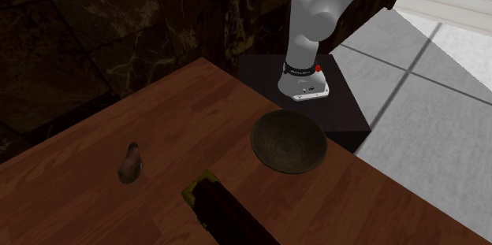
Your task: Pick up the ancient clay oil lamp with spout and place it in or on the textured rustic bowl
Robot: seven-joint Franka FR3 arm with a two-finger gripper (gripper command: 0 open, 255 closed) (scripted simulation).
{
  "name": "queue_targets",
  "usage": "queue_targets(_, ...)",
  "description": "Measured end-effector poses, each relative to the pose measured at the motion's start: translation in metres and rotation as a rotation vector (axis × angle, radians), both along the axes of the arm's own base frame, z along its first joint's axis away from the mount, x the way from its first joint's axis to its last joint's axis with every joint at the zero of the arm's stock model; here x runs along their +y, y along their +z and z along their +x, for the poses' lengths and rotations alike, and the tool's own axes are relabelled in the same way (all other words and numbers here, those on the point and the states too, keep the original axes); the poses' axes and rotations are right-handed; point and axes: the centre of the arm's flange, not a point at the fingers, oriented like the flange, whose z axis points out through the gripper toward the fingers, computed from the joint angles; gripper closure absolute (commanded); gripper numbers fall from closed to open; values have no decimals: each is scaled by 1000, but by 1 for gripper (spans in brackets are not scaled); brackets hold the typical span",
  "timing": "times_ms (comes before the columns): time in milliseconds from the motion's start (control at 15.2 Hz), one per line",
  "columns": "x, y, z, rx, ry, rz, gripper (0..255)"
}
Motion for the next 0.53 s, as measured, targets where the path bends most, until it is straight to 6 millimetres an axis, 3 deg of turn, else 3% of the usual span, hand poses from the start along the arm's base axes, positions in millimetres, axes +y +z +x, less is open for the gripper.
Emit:
queue_targets(198,7,-9,10,5,22,13,0)
queue_targets(528,36,-44,52,21,108,62,0)
